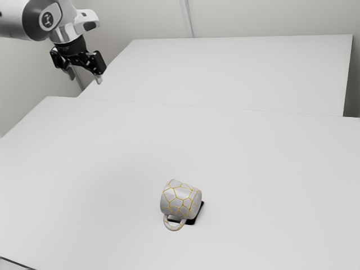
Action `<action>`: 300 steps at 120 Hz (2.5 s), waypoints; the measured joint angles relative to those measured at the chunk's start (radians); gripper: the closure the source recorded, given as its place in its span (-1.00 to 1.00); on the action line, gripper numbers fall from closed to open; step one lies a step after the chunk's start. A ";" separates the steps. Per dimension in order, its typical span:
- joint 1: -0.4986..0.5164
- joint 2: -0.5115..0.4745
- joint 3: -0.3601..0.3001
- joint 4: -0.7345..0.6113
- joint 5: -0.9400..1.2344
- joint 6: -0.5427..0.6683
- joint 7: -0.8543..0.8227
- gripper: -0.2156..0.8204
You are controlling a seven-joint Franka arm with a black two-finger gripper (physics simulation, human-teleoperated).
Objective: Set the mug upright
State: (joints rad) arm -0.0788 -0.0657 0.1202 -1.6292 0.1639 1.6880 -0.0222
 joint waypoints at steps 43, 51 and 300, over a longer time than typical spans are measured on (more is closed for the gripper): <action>0.014 0.000 0.003 -0.037 -0.080 0.008 0.013 -0.58; 0.024 0.002 0.008 -0.083 -0.181 0.009 0.013 -0.58; 0.018 0.222 -0.067 -0.430 -0.911 0.116 -0.210 0.90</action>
State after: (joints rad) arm -0.0610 0.1561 0.0530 -2.0590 -0.7474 1.8039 -0.2318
